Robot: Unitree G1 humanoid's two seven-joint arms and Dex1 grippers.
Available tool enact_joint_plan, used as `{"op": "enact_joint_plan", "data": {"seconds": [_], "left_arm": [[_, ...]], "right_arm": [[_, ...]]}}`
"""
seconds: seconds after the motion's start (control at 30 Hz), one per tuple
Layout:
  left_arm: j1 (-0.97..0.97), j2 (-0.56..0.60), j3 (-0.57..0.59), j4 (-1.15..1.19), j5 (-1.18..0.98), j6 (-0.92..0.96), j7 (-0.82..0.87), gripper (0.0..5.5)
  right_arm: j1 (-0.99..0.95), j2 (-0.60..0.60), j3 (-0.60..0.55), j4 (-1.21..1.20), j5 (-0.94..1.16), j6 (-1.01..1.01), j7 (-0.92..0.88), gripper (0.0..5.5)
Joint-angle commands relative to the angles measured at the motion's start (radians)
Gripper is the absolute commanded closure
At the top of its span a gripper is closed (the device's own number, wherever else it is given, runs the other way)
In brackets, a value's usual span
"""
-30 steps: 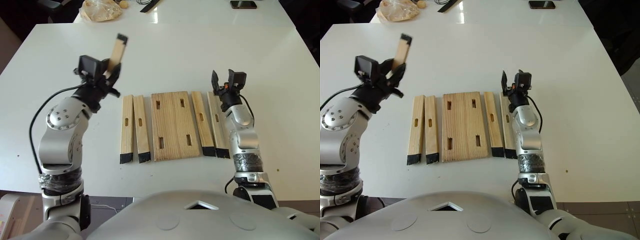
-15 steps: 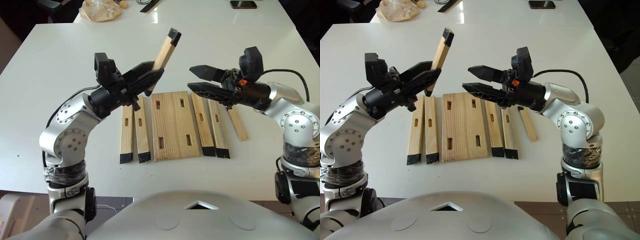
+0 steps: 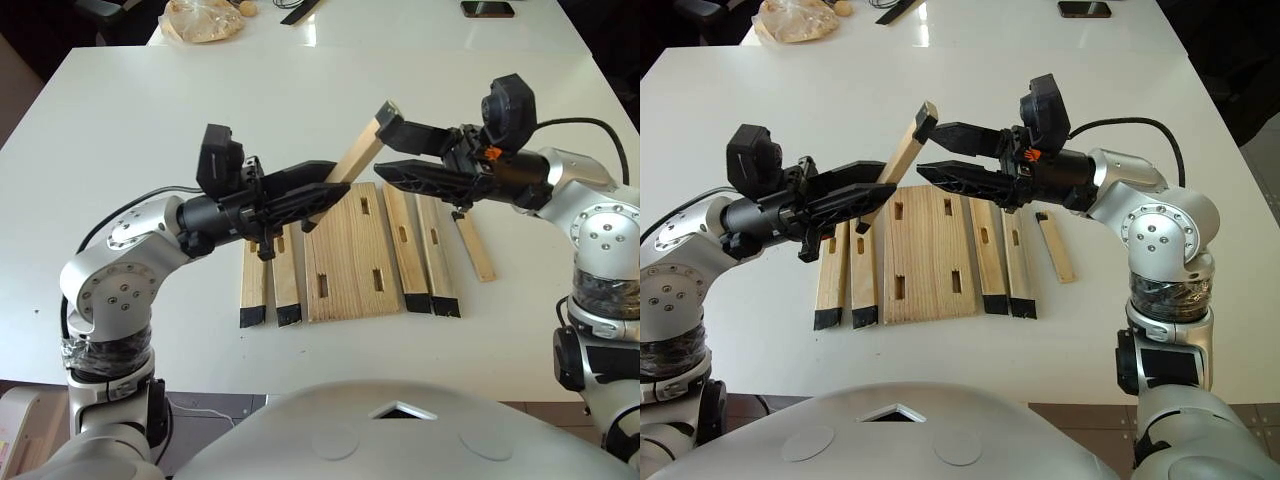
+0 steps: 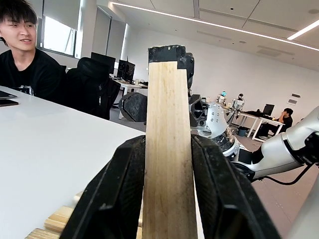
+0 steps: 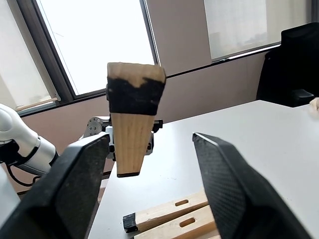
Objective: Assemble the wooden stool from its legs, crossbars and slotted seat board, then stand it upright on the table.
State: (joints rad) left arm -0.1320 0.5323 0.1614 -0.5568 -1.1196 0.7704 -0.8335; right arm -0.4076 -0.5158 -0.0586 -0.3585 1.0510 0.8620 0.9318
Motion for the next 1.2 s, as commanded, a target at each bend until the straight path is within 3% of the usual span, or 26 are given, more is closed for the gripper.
{"op": "enact_joint_plan", "data": {"seconds": [0.03, 0.27, 0.6, 1.03, 1.2], "left_arm": [[0.018, 0.024, -0.022, 0.002, 0.010, -0.002, -0.022, 4.18], [0.025, 0.029, -0.057, 0.010, 0.020, -0.005, -0.047, 4.18], [0.023, 0.020, -0.104, 0.050, 0.083, -0.038, -0.067, 4.18], [0.031, 0.037, -0.137, 0.054, 0.168, -0.067, -0.084, 4.18], [0.049, 0.103, -0.158, 0.172, 0.422, -0.184, -0.057, 4.18]], "right_arm": [[-0.025, -0.001, 0.028, -0.015, 0.015, 0.012, 0.024, 2.44], [-0.035, 0.017, 0.048, 0.002, 0.022, 0.018, 0.025, 2.64], [-0.001, -0.001, 0.064, -0.035, 0.023, 0.030, 0.050, 4.13], [0.068, -0.074, 0.100, -0.071, -0.055, -0.004, 0.089, 4.15], [0.083, -0.197, 0.085, -0.026, -0.200, -0.089, 0.132, 4.15]]}}
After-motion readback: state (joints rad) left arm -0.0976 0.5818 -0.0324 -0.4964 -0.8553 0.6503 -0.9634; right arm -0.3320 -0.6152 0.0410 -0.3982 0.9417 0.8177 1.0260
